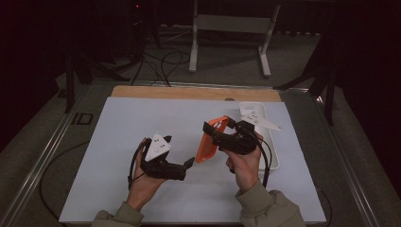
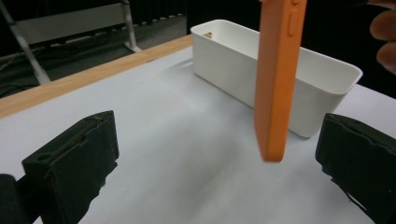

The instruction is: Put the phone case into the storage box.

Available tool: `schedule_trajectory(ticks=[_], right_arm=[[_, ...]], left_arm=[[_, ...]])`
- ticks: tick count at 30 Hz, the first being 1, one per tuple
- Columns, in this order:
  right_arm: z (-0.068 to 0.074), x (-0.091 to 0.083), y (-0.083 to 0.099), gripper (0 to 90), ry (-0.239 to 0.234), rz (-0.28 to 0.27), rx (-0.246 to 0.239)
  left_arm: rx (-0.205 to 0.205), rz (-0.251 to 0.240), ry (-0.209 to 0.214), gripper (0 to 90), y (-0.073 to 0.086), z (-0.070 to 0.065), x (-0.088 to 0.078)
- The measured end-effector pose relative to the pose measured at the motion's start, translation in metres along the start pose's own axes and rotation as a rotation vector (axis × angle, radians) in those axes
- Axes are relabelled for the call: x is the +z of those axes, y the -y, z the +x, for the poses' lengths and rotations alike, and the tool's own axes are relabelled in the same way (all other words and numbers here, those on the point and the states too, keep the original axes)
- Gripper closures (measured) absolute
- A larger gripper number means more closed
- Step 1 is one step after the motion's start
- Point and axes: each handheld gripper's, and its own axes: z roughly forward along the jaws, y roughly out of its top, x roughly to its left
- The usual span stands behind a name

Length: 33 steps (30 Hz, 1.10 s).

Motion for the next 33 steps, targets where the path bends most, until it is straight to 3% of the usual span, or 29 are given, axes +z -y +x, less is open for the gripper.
schedule_trajectory(ticks=[6,11,17,22,33], right_arm=[[-0.001,0.000,-0.005,15.8,0.015,-0.003,-0.013],[-0.002,0.000,-0.007,15.8,0.026,-0.005,-0.021],[-0.004,0.000,-0.009,15.8,0.038,-0.005,-0.030],[-0.006,-0.001,-0.011,15.8,0.055,-0.004,-0.032],[-0.008,-0.001,-0.016,15.8,0.079,-0.004,-0.050]], left_arm=[[-0.007,-0.006,-0.024,0.3,0.004,0.016,-0.011],[-0.015,-0.013,-0.019,0.3,0.008,0.027,-0.020],[0.004,-0.005,-0.030,0.3,0.018,0.040,-0.028],[0.002,0.014,-0.060,0.3,0.031,0.049,-0.034],[-0.021,-0.012,-0.097,0.3,0.067,0.066,-0.050]])
